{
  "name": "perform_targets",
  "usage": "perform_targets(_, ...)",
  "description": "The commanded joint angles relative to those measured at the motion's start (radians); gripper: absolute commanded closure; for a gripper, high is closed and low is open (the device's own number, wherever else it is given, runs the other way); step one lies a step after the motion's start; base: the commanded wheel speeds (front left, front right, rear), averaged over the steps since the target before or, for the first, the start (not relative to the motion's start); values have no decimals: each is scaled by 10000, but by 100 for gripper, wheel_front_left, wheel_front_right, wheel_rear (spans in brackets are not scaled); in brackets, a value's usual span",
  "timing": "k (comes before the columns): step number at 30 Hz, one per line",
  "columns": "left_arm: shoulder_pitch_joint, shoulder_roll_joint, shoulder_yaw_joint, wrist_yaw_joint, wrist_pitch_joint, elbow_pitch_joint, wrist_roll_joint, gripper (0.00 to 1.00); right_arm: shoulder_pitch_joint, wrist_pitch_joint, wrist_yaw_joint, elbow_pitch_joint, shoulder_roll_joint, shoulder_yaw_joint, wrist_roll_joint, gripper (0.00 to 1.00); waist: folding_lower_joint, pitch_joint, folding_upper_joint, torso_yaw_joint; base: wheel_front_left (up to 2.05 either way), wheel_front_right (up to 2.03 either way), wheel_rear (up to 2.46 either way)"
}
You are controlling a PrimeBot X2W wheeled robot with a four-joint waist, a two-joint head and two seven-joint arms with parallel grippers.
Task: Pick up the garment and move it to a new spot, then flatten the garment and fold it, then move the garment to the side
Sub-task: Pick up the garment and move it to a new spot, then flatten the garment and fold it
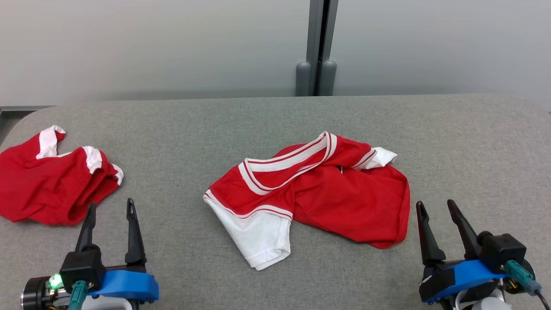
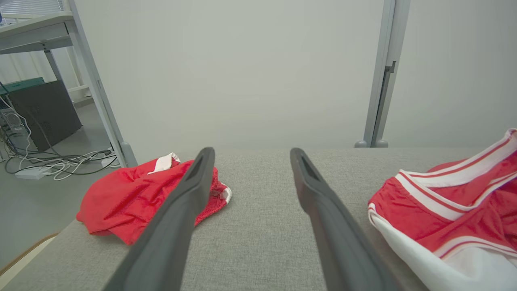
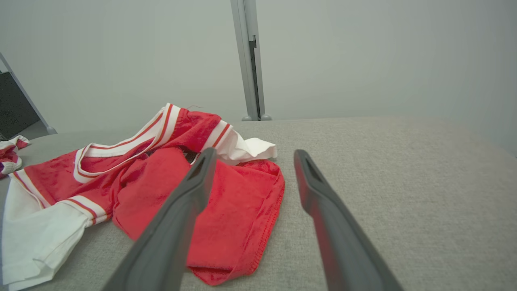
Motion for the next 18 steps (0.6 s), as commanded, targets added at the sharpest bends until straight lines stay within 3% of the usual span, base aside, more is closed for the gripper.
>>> perform_targets(1,43,-77,109,-73,-26,6,96,0,91,-10,3,127,4,-17,-90,0,0,-16,0,-20,0,0,0)
perform_targets(18,-102,-302,475,-415,-26,380,554,0,-213,-10,2,1188,82,142,-271,0,0,-166,0,-190,0,0,0)
